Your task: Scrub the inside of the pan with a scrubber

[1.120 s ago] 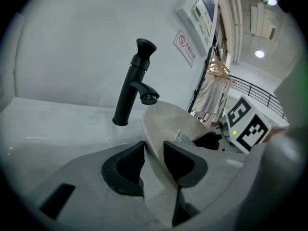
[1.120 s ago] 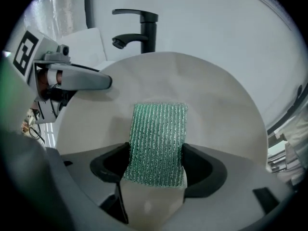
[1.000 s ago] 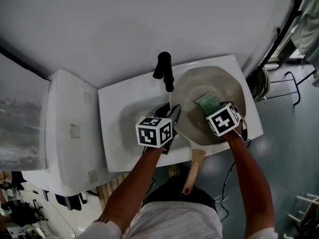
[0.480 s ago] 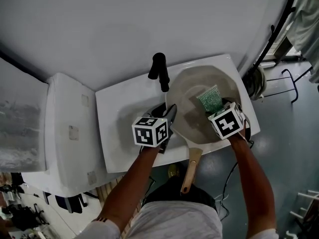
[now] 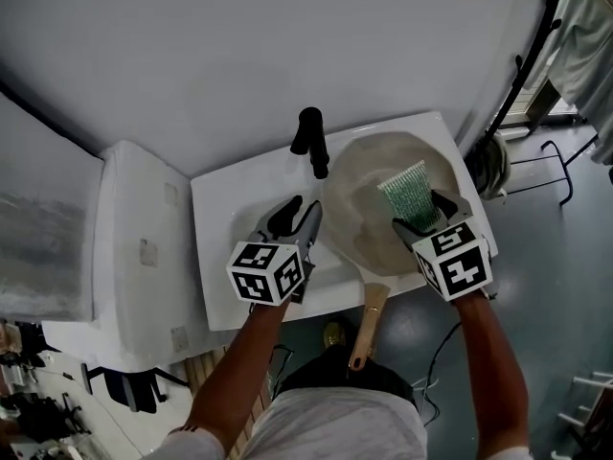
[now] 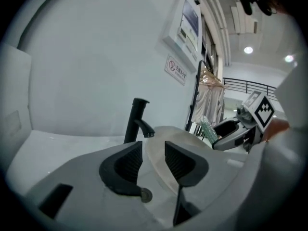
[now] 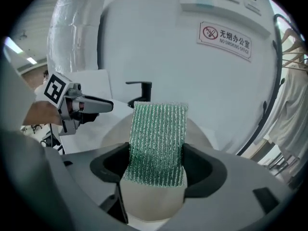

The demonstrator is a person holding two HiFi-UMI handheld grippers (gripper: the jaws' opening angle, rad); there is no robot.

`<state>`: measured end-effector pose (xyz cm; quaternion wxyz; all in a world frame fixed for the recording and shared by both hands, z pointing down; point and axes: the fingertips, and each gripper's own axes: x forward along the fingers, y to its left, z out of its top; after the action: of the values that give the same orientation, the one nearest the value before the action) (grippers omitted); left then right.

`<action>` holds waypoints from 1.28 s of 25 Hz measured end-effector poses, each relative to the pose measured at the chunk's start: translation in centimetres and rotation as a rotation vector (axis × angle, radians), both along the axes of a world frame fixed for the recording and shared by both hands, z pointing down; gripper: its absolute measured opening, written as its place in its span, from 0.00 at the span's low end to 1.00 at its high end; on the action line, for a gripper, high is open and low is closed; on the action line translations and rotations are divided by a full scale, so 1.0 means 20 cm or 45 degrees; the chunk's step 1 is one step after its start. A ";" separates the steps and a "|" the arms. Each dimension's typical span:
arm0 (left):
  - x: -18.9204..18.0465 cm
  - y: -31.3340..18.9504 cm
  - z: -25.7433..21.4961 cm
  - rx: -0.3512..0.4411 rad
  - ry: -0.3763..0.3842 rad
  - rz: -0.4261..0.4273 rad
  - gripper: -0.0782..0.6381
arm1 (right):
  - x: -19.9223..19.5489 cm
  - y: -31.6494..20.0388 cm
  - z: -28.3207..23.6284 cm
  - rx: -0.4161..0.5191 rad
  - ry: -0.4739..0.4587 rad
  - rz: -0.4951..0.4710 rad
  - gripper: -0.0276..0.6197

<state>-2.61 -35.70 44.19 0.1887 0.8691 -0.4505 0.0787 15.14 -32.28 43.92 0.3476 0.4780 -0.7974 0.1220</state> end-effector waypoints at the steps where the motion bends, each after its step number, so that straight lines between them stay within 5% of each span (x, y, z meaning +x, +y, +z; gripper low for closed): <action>1: 0.00 0.02 -0.06 0.036 0.011 0.004 0.31 | -0.01 0.01 -0.04 0.024 -0.027 0.007 0.58; 12: 0.07 0.20 -0.68 0.435 0.086 0.135 0.31 | -0.09 0.13 -0.54 0.364 -0.236 -0.061 0.58; 25: 0.22 0.41 -1.04 0.662 0.163 0.255 0.17 | -0.25 0.29 -0.98 0.733 -0.529 -0.281 0.58; 32: 0.26 0.47 -1.12 0.766 0.169 0.312 0.14 | -0.32 0.37 -1.06 0.838 -0.637 -0.375 0.58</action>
<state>2.62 -26.31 21.74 -0.0585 0.9368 -0.3323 -0.0925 8.80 -24.98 22.76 -0.0132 0.4001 -0.9131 -0.0774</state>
